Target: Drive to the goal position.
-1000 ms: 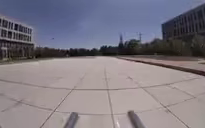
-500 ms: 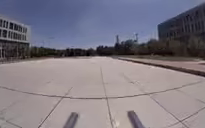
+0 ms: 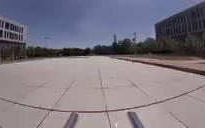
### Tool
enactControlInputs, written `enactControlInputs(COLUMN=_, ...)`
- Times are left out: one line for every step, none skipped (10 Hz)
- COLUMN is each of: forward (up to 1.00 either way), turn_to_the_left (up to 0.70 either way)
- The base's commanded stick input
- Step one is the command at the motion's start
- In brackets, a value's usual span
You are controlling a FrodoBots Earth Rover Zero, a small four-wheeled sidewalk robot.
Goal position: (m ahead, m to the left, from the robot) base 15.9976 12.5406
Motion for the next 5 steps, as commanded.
enactControlInputs(forward=0.70, turn_to_the_left=0.01)
enactControlInputs(forward=0.70, turn_to_the_left=0.01)
enactControlInputs(forward=0.70, turn_to_the_left=0.01)
enactControlInputs(forward=0.70, turn_to_the_left=0.01)
enactControlInputs(forward=0.70, turn_to_the_left=0.01)
